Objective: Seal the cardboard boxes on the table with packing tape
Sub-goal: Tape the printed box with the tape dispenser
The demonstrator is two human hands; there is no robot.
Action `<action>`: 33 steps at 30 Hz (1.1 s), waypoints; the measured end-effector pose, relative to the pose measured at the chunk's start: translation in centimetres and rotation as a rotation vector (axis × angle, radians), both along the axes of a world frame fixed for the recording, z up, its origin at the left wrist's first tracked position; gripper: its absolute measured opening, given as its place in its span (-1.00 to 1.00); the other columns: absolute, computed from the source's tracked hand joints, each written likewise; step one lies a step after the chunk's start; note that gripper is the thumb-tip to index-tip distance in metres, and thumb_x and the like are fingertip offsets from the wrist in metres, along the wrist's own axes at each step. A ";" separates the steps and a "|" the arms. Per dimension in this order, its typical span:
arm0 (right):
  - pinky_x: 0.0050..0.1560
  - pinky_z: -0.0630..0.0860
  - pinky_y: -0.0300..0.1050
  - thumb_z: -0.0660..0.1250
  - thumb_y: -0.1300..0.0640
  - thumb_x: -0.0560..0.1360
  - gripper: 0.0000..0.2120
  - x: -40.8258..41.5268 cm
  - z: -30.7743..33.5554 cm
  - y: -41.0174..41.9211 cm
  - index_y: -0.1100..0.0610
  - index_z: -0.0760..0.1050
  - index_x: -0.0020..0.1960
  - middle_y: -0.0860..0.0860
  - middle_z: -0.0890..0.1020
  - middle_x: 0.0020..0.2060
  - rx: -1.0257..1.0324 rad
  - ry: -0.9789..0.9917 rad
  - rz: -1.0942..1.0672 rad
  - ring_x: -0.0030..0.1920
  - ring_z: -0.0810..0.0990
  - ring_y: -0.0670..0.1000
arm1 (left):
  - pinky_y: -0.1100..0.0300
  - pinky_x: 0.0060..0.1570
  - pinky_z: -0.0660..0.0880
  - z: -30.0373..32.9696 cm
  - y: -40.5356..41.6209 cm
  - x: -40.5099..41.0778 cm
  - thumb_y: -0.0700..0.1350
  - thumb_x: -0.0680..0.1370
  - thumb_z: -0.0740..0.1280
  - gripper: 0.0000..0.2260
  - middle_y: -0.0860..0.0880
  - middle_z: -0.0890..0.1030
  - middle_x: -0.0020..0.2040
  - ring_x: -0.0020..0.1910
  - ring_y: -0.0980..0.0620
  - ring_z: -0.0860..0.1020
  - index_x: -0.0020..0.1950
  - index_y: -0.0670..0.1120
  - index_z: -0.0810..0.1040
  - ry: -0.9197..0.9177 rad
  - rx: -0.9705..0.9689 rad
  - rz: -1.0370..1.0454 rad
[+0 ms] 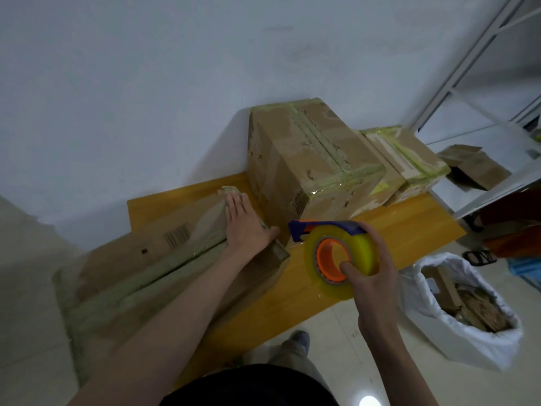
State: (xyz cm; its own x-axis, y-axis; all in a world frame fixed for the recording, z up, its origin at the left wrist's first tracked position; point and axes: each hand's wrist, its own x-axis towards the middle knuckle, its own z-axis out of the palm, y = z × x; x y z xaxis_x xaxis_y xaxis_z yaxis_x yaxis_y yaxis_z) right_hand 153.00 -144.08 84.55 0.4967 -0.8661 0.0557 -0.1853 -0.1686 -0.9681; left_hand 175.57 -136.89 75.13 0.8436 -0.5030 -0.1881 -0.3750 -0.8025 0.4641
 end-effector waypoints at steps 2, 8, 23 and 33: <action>0.14 0.62 0.20 0.43 0.42 0.41 -0.25 -0.1 0.0 -0.1 -0.35 0.49 0.30 -0.35 0.57 0.19 0.004 -0.014 -0.004 0.24 0.57 -0.04 | 0.02 0.54 -0.22 -0.2 0.6 0.4 0.33 0.46 0.38 0.09 -0.18 -0.27 0.62 0.60 -0.13 -0.28 0.63 -0.19 -0.23 -0.021 0.024 -0.118; 0.21 0.56 0.31 0.43 0.42 0.42 -0.26 0.2 0.3 -0.2 -0.31 0.48 0.34 -0.24 0.56 0.28 0.000 -0.060 0.020 0.30 0.55 0.02 | 0.04 0.58 -0.21 -0.6 4.1 1.4 0.17 0.45 0.44 0.04 -0.03 -0.17 0.65 0.62 0.01 -0.17 0.64 -0.05 -0.22 -0.051 -0.022 -0.586; 0.25 0.54 0.29 0.49 0.33 0.45 -0.34 4.3 0.6 1.1 -0.22 0.47 0.39 -0.13 0.55 0.34 -0.017 -0.147 0.200 0.34 0.53 0.06 | 0.35 0.46 -0.17 1.3 12.3 -3.5 -0.31 0.58 0.28 -0.25 0.26 0.04 0.59 0.51 0.32 -0.05 0.59 0.26 0.06 0.183 -0.134 -0.769; 0.07 0.47 -0.45 0.45 0.41 0.45 -0.32 6.8 -1.7 1.9 -0.11 0.43 0.43 -0.43 0.50 0.19 -0.050 -0.137 0.253 0.16 0.49 -0.40 | -0.08 0.46 0.28 0.3 14.3 -5.1 -0.22 0.60 0.25 -0.40 0.24 0.15 0.59 0.60 0.08 0.04 0.53 0.29 0.26 0.228 -0.078 -0.721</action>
State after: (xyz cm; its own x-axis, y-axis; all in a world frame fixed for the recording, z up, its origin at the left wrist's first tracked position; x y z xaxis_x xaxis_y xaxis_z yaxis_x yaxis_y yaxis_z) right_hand 159.80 -142.17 82.89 0.6812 -0.7105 0.1764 0.0003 -0.2407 -0.9706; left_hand 170.50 -122.54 75.40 0.2455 -0.9339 -0.2598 -0.6823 -0.3569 0.6381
